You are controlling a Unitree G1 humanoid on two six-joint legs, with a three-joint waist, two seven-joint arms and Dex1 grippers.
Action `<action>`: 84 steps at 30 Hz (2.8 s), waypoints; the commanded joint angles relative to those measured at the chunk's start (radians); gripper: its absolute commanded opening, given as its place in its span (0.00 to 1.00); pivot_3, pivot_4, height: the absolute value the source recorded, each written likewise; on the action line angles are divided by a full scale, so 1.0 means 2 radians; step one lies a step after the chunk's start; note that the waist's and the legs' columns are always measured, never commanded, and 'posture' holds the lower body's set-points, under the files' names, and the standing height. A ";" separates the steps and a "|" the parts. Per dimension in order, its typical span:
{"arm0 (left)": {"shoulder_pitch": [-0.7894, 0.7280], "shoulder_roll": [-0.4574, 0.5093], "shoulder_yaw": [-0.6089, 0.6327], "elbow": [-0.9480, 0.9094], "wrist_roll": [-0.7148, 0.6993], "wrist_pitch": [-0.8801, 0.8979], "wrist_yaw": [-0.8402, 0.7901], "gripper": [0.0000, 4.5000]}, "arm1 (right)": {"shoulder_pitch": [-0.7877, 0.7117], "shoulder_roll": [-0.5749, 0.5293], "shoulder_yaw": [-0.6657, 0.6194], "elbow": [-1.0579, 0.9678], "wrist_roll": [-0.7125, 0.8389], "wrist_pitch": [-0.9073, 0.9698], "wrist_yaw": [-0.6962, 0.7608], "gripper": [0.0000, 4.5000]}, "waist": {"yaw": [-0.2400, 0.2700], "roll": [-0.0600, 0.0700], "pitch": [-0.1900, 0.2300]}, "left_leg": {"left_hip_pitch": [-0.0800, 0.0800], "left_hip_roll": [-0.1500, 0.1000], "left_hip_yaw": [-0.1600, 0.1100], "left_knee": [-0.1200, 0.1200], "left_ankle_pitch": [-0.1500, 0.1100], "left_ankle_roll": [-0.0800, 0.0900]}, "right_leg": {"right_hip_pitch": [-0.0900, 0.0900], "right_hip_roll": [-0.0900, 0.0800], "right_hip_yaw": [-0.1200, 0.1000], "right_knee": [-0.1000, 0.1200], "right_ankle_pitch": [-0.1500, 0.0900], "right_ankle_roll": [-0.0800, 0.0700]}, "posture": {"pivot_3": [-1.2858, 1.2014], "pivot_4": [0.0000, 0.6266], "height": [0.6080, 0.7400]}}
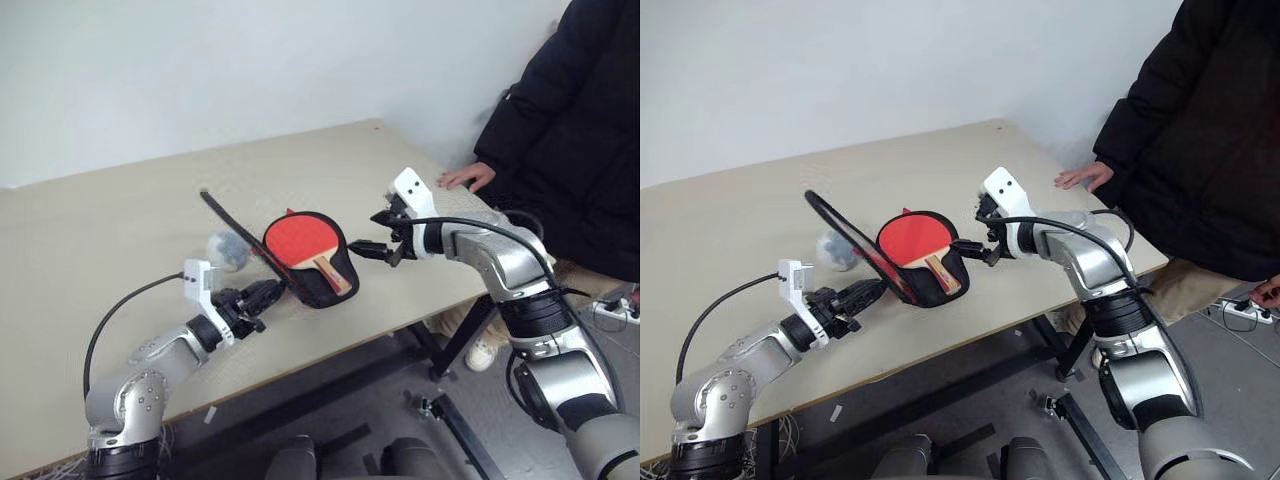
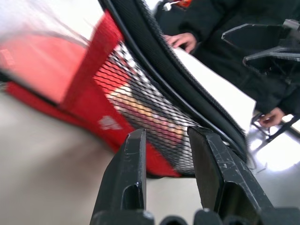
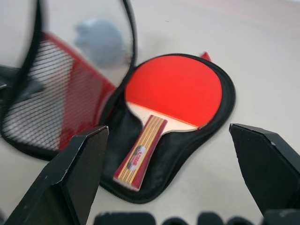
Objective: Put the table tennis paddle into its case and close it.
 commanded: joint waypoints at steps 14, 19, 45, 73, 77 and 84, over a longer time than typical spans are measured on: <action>-0.046 -0.067 -0.018 0.033 0.028 -0.001 0.095 0.32 | 0.016 -0.056 0.015 -0.010 -0.008 -0.134 0.120 1.00 | -0.001 0.000 0.000 | 0.001 -0.001 0.000 0.001 0.000 0.000 | 0.001 0.003 0.006 -0.001 0.000 0.001 | 0.52 0.00 1.00; -0.035 -0.075 0.030 0.023 -0.031 0.042 0.128 0.32 | 0.030 -0.051 0.019 -0.031 -0.004 -0.119 0.119 1.00 | -0.001 0.000 0.000 | 0.001 -0.001 0.000 0.001 0.000 0.000 | 0.001 0.003 0.007 -0.001 0.000 0.001 | 0.52 0.00 1.00; -0.018 -0.148 0.059 0.049 -0.157 0.109 0.271 0.95 | 0.058 -0.032 0.030 -0.085 0.002 -0.077 0.104 1.00 | 0.000 -0.001 0.000 | 0.001 -0.002 0.000 0.003 0.000 0.000 | 0.002 0.003 0.007 -0.001 0.001 0.001 | 0.52 0.00 1.00; -0.068 -0.186 0.062 0.146 -0.255 0.070 0.322 1.00 | 0.066 -0.027 0.038 -0.112 0.013 -0.054 0.089 1.00 | 0.000 -0.002 0.000 | 0.000 -0.002 0.000 0.004 0.000 0.000 | 0.002 0.003 0.008 -0.001 0.000 0.001 | 0.52 0.00 1.00; -0.068 -0.181 0.060 0.147 -0.256 0.068 0.327 1.00 | 0.067 -0.027 0.038 -0.117 0.015 -0.049 0.087 1.00 | 0.000 -0.002 0.000 | 0.000 -0.002 -0.001 0.004 0.000 0.000 | 0.002 0.003 0.008 -0.002 0.000 0.001 | 0.52 0.00 1.00; -0.061 -0.174 0.059 0.146 -0.255 0.066 0.334 1.00 | 0.066 -0.023 0.039 -0.115 0.014 -0.043 0.081 1.00 | 0.000 -0.002 0.000 | 0.000 -0.002 -0.001 0.004 0.000 0.000 | 0.002 0.003 0.008 -0.002 0.000 0.001 | 0.52 0.00 1.00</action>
